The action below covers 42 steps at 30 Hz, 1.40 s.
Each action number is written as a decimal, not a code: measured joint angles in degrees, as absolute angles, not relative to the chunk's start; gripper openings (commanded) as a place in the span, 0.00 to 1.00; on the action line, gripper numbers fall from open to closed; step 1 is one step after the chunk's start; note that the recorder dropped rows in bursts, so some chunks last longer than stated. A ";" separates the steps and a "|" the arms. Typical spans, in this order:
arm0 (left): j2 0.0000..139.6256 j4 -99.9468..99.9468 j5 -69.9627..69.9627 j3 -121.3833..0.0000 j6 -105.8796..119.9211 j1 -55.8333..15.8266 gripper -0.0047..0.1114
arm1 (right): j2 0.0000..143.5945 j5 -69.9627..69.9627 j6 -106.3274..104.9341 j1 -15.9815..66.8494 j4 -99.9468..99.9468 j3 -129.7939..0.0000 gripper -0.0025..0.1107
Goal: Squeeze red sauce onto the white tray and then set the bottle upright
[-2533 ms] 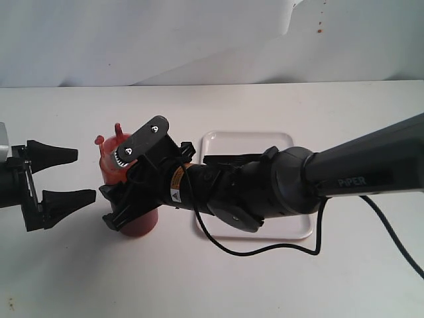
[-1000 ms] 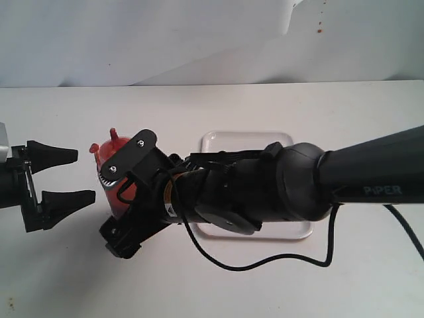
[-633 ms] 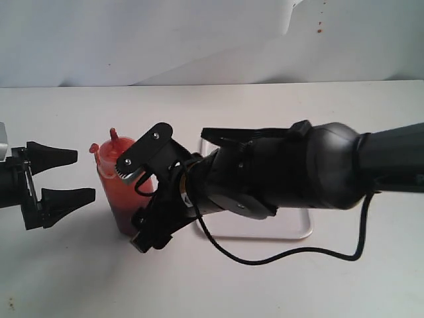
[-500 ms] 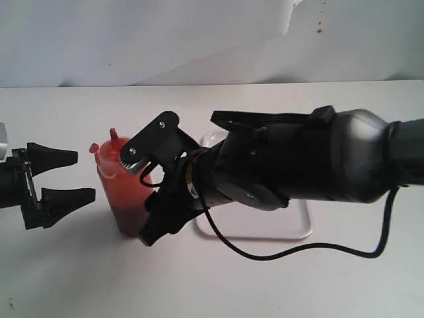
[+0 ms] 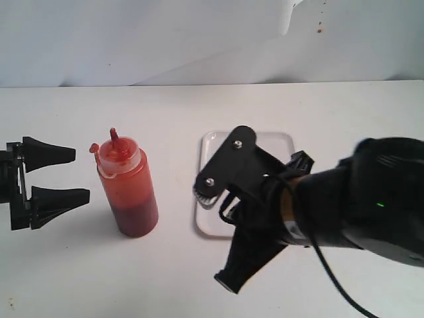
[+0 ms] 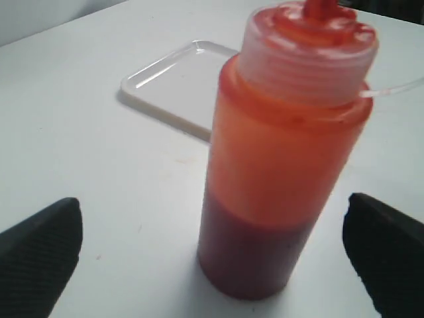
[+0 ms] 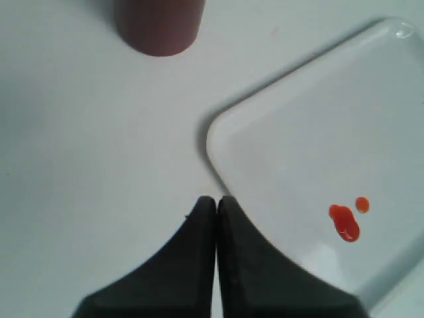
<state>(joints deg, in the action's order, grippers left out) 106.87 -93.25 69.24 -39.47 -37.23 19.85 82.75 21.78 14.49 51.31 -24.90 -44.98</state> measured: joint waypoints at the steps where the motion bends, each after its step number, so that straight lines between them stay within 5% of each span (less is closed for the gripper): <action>1: 105.22 -93.67 69.24 -38.78 -37.54 19.85 0.94 | 79.99 21.09 15.17 51.31 -26.36 -42.93 0.02; 18: 66.18 -93.67 69.38 -25.94 -58.07 19.85 0.94 | 45.88 14.61 25.04 51.31 -38.03 -36.86 0.02; 27: 44.97 -79.53 69.64 -25.80 -81.57 19.85 0.94 | 42.35 14.71 25.58 51.31 -35.57 -36.86 0.02; 34: 43.02 -79.44 70.06 -25.80 -82.19 19.85 0.93 | 42.35 14.82 25.69 51.31 -34.99 -36.86 0.02; 38: 43.02 -79.95 70.06 -25.80 -84.21 19.85 0.73 | 42.35 14.82 25.69 51.31 -34.99 -36.86 0.02; 41: 43.02 -80.29 70.06 -25.80 -86.70 19.85 0.36 | 42.35 14.82 25.69 51.31 -34.99 -36.86 0.02; 42: 43.02 -80.42 70.06 -25.80 -87.41 19.85 0.16 | 42.35 14.82 25.69 51.31 -34.99 -36.86 0.02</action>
<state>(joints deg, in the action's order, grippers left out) 43.02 -80.42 70.06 -25.80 -87.41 19.85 42.35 14.82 25.69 51.31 -34.99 -36.86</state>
